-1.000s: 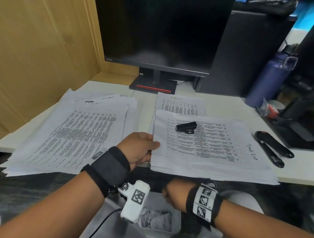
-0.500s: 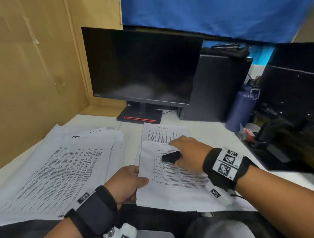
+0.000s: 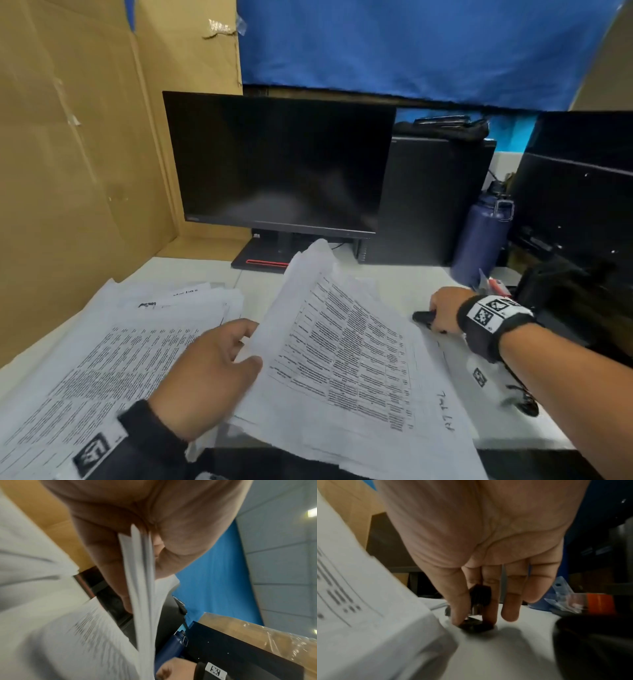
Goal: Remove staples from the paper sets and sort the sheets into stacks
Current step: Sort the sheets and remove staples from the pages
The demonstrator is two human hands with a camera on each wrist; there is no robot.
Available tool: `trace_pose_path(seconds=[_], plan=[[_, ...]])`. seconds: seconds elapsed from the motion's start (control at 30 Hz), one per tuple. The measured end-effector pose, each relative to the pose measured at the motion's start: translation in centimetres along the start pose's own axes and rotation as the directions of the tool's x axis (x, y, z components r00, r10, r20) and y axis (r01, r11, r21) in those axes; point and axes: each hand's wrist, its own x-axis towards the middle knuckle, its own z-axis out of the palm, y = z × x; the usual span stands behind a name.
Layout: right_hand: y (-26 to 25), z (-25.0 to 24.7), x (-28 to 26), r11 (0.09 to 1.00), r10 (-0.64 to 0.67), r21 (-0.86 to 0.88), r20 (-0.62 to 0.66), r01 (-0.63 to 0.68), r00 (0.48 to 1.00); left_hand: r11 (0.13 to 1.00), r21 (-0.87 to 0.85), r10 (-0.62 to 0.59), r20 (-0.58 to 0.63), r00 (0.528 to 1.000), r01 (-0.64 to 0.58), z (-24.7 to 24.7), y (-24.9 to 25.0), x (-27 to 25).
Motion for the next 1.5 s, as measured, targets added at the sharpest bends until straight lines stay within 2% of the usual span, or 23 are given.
trace_pose_path(seconds=[0.1, 0.17, 0.2, 0.27, 0.3, 0.33, 0.37, 0.43, 0.5, 0.6, 0.63, 0.67, 0.7, 0.8, 0.83, 0.93, 1.0, 1.1, 1.17, 1.23, 1.3, 1.4, 1.5], plan=[[0.9, 0.6, -0.1, 0.999, -0.027, 0.032, 0.018, 0.026, 0.999, 0.989, 0.105, 0.108, -0.031, 0.994, -0.104, -1.0, 1.9, -0.5], [1.0, -0.6, -1.3, 0.953, -0.037, 0.292, -0.143, 0.078, 0.989, 0.965, 0.201, 0.184, -0.056, 0.981, -0.169, -2.0, 2.9, -0.6], [0.6, -1.8, -2.8, 0.852, -0.073, 0.494, -0.219, 0.175, 0.973, 0.948, 0.245, 0.222, -0.060, 0.973, -0.201, -2.6, 3.5, -0.5], [0.0, -4.1, -6.2, 0.411, -0.250, 0.802, -0.358, 0.433, 0.900, 0.921, 0.298, 0.279, -0.052, 0.959, -0.252, -4.1, 4.9, -0.4], [-0.4, -4.8, -7.9, 0.223, -0.352, 0.856, -0.376, 0.467, 0.857, 0.911, 0.311, 0.298, -0.047, 0.953, -0.269, -4.8, 5.6, -0.2], [-1.1, -5.5, -10.2, 0.154, -0.412, 0.869, -0.377, 0.471, 0.830, 0.902, 0.321, 0.319, -0.041, 0.947, -0.290, -5.5, 6.4, 0.0], [-1.6, -5.7, -11.2, 0.149, -0.447, 0.846, -0.404, 0.513, 0.798, 0.892, 0.331, 0.337, -0.032, 0.941, -0.309, -6.2, 7.2, 0.1], [-2.4, -5.7, -12.1, 0.128, -0.413, 0.884, -0.364, 0.449, 0.834, 0.866, 0.347, 0.388, -0.014, 0.922, -0.360, -7.1, 8.8, 0.4], [-2.2, -5.2, -13.4, -0.139, -0.406, 0.893, -0.446, 0.429, 0.798, 0.840, 0.361, 0.441, -0.017, 0.897, -0.406, -7.8, 10.1, 0.9], [-0.1, -3.8, -13.9, -0.451, -0.500, 0.807, -0.583, 0.382, 0.640, 0.815, 0.393, 0.476, -0.038, 0.879, -0.425, -8.5, 11.0, 1.9], [0.2, -3.7, -14.6, -0.454, -0.486, 0.786, -0.613, 0.419, 0.623, 0.822, 0.392, 0.459, -0.023, 0.888, -0.414, -8.7, 11.0, 2.4], [0.7, -3.3, -14.9, -0.437, -0.515, 0.769, -0.639, 0.466, 0.572, 0.830, 0.395, 0.431, -0.004, 0.903, -0.394, -8.8, 11.1, 2.8], [0.6, -3.2, -16.0, -0.353, -0.532, 0.764, -0.638, 0.540, 0.556, 0.839, 0.398, 0.395, 0.020, 0.918, -0.370, -8.9, 11.2, 3.1], [-0.5, -3.1, -17.9, 0.002, -0.598, 0.739, -0.539, 0.674, 0.593, 0.851, 0.433, 0.274, 0.116, 0.955, -0.297, -9.0, 11.6, 3.9], [-1.0, -2.9, -18.3, 0.057, -0.569, 0.741, -0.526, 0.669, 0.632, 0.847, 0.449, 0.245, 0.144, 0.959, -0.284, -9.0, 11.9, 4.0], [-2.7, -2.6, -18.2, -0.010, -0.390, 0.768, -0.593, 0.640, 0.705, 0.829, 0.462, 0.236, 0.221, 0.946, -0.314, -9.3, 12.8, 4.0], [-3.3, -1.9, -17.4, -0.006, -0.276, 0.783, -0.599, 0.621, 0.752, 0.829, 0.425, 0.274, 0.257, 0.927, -0.363, -9.5, 13.3, 3.9], [-3.8, -1.7, -17.3, -0.077, -0.102, 0.795, -0.607, 0.602, 0.788, 0.827, 0.319, 0.419, 0.201, 0.885, -0.464, -9.8, 14.1, 4.1], [-3.8, -2.1, -17.5, -0.197, 0.037, 0.773, -0.608, 0.603, 0.793, 0.841, 0.023, 0.538, 0.069, 0.840, -0.541, -10.1, 13.9, 4.4], [-3.5, -2.4, -17.5, -0.302, 0.135, 0.737, -0.594, 0.604, 0.793, 0.795, -0.310, 0.540, -0.029, 0.841, -0.521, -9.8, 13.0, 4.5], [-3.1, -2.7, -17.8, -0.356, 0.179, 0.714, -0.581, 0.603, 0.794, 0.766, -0.427, 0.517, -0.034, 0.856, -0.480, -7.7, 11.3, 4.5], [-3.2, -2.6, -18.2, -0.284, 0.252, 0.717, -0.585, 0.637, 0.771, 0.807, -0.350, 0.488, -0.060, 0.871, -0.477, -1.9, 8.8, 3.7], [-4.1, -2.3, -18.2, -0.100, 0.331, 0.726, -0.620, 0.680, 0.711, 0.811, -0.276, 0.438, -0.298, 0.848, -0.516, 1.6, 7.4, 3.5]])
